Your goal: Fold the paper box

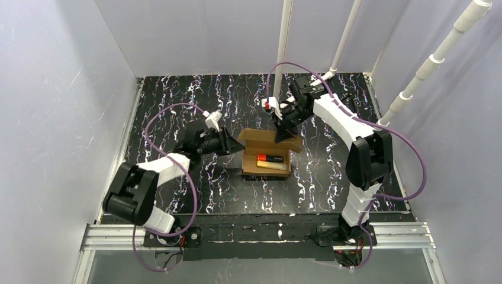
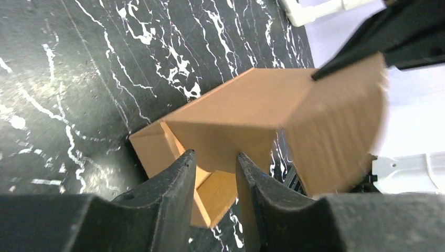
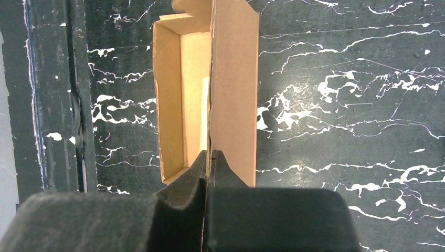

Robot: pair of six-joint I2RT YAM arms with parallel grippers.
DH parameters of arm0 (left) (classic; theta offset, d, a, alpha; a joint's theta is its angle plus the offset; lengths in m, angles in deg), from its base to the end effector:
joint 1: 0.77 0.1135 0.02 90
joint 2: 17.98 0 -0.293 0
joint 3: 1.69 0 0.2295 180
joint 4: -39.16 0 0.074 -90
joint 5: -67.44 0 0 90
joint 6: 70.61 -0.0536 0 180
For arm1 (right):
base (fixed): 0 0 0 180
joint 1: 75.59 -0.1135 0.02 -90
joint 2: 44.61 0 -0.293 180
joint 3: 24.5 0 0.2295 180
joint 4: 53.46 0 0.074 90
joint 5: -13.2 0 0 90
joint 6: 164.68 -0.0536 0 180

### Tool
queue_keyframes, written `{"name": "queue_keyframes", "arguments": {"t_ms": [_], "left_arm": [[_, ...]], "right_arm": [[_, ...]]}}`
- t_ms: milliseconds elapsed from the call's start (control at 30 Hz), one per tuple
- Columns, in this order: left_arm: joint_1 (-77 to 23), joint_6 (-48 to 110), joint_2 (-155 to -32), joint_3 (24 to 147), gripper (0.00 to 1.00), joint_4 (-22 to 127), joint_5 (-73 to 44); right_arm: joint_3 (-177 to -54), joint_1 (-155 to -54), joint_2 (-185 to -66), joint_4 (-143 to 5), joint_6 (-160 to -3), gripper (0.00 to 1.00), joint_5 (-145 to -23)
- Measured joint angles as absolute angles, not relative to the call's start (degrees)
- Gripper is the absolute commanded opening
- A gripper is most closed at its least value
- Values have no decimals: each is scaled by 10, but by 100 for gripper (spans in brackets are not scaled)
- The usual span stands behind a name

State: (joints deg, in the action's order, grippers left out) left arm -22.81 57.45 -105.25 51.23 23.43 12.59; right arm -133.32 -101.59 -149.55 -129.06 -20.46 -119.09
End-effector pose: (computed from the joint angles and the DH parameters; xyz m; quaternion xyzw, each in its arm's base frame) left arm 0.2732 -0.1439 0.2391 0.0665 0.7913 -0.4908 0.3586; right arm 0.3079 0.1903 0.3042 -0.6371 0.6673 0.3093 0.2305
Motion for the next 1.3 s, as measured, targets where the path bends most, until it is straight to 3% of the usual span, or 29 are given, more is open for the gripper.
{"name": "queue_keyframes", "arguments": {"t_ms": [67, 200, 267, 333, 367, 500, 700, 800, 1300], "left_arm": [[-215, 570, -1010, 485, 39, 233, 130], [-179, 557, -912, 433, 57, 230, 132], [-170, 550, -884, 419, 73, 229, 129], [-167, 541, -868, 409, 95, 229, 127], [-167, 537, -866, 408, 98, 230, 126], [-167, 526, -869, 407, 96, 231, 113], [-168, 463, -908, 407, 69, 226, 137], [-178, 415, -927, 407, 64, 221, 142], [-230, 280, -1012, 421, 59, 139, 178]], "right_arm": [[-1346, -1016, -1504, -1299, -204, 1, -1188], [-1369, -1016, -1521, -1322, -190, 1, -1188], [-1384, -1016, -1532, -1343, -174, 1, -1190], [-1406, -1016, -1549, -1368, -155, 1, -1193], [-1412, -1016, -1554, -1378, -147, 1, -1194], [-1432, -1016, -1568, -1416, -115, 1, -1198], [-1449, -1016, -1578, -1443, -88, 1, -1199], [-1458, -1016, -1585, -1456, -76, 1, -1204], [-1464, -1020, -1592, -1482, -58, 1, -1220]]}}
